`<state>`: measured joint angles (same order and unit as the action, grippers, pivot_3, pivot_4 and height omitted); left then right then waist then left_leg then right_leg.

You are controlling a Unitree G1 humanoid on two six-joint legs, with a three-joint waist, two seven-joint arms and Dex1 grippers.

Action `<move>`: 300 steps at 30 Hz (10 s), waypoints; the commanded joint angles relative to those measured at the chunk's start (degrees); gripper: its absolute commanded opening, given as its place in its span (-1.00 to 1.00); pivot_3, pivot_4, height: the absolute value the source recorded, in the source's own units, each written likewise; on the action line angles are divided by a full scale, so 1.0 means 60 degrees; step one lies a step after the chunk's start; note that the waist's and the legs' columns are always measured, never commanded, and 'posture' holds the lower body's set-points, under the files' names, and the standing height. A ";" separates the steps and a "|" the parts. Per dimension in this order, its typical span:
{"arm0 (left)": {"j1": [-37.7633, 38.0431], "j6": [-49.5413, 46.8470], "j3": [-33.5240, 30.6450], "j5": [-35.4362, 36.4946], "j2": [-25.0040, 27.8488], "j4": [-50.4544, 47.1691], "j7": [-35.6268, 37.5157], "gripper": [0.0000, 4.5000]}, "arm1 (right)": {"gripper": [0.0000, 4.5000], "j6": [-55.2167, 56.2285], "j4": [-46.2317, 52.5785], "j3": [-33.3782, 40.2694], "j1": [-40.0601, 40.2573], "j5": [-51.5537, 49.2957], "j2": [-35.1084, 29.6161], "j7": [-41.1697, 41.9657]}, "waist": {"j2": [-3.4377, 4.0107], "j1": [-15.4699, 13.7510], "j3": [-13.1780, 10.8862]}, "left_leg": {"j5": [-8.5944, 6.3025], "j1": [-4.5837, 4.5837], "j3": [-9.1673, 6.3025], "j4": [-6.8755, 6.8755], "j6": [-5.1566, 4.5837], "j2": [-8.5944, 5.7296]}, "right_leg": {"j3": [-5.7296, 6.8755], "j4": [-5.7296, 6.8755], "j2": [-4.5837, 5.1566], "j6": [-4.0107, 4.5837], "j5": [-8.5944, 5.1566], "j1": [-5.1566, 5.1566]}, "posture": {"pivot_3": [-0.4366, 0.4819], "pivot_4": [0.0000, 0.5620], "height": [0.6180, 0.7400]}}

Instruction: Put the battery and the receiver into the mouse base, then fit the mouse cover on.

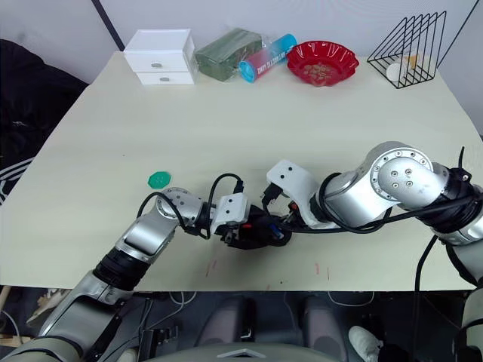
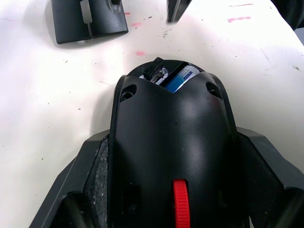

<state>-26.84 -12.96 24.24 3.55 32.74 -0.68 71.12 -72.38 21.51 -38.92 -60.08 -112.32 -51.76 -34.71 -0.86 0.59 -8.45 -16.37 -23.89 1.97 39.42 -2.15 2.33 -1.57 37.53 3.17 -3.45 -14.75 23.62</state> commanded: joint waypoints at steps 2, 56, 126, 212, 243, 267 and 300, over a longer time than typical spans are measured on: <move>0.0165 -0.0210 0.0311 -0.0386 0.0102 0.0271 -0.0083 0.31 | -0.23 0.0467 0.1019 0.1517 0.0928 0.0442 -0.0724 0.0913 | -0.0002 -0.0005 0.0000 | 0.0000 -0.0005 -0.0005 -0.0003 0.0000 0.0000 | 0.0007 -0.0015 0.0001 -0.0003 0.0001 -0.0005 | -0.05 -0.47 1.00; 0.0077 -0.0583 0.0175 -0.0254 0.0465 0.0002 0.0034 0.31 | -0.96 0.8172 0.1264 0.3478 0.9895 1.5698 0.3857 1.0927 | -0.0019 -0.0003 0.0000 | 0.0020 0.0041 -0.0020 0.0012 0.0034 -0.0027 | -0.0016 0.0054 -0.0080 -0.0010 0.0002 -0.0023 | -0.05 -0.47 1.00; -0.0282 -0.0569 0.0079 -0.0246 0.0469 0.0207 -0.0046 0.31 | -0.96 1.1754 -0.1437 1.0609 1.2626 1.2000 0.1200 1.8157 | -0.0027 0.0004 0.0000 | 0.0030 0.0193 0.0007 -0.0013 0.0053 -0.0029 | -0.0046 0.0048 -0.0082 0.0005 -0.0008 -0.0154 | -0.05 -0.47 1.00; 0.3124 -0.1561 -0.5999 0.5886 0.3857 -0.2813 0.2414 0.89 | 1.00 1.3639 -0.9778 0.6527 0.4615 1.6427 0.1025 2.0621 | 0.0042 0.0038 -0.0115 | 0.0030 0.0198 0.0120 -0.0018 0.0054 -0.0008 | -0.0117 0.0071 -0.0082 0.0004 -0.0007 -0.0101 | -0.05 -0.47 1.00; 0.3676 -0.1583 -0.7340 0.6865 0.3636 -0.2932 0.2080 0.89 | 1.00 1.4603 -1.1957 0.5471 0.2775 1.7694 0.1971 2.1141 | 0.0055 0.0046 -0.0134 | 0.0031 0.0193 0.0128 -0.0021 0.0056 -0.0005 | -0.0127 0.0073 -0.0081 0.0004 -0.0005 -0.0086 | -0.05 -0.47 1.00; 0.4419 -0.0712 -0.7892 0.6848 0.3386 -0.2181 0.2753 0.89 | 1.00 1.4588 -1.2178 0.5218 0.2560 1.7755 0.2024 2.1202 | 0.0057 0.0066 -0.0136 | 0.0031 0.0192 0.0131 -0.0027 0.0057 -0.0004 | -0.0128 0.0074 -0.0080 0.0006 -0.0005 -0.0082 | -0.05 -0.47 1.00; 0.3882 -0.0067 -0.7123 0.6381 0.3464 -0.1442 0.3387 1.00 | 0.03 1.0972 -0.5072 0.6222 0.5449 1.6234 0.0923 1.9599 | 0.0061 0.0038 -0.0139 | 0.0030 0.0177 0.0124 -0.0030 0.0056 -0.0002 | -0.0123 0.0074 -0.0079 0.0005 -0.0005 -0.0075 | -0.05 -0.47 1.00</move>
<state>-3.03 -14.45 -18.27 41.77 52.84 -9.41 88.91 -2.76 -16.47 -4.13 -28.41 -12.74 -44.59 85.32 -0.49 0.82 -9.28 -16.19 -22.81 2.75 39.25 -1.81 2.31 -2.33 37.99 2.69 -3.42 -14.78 23.18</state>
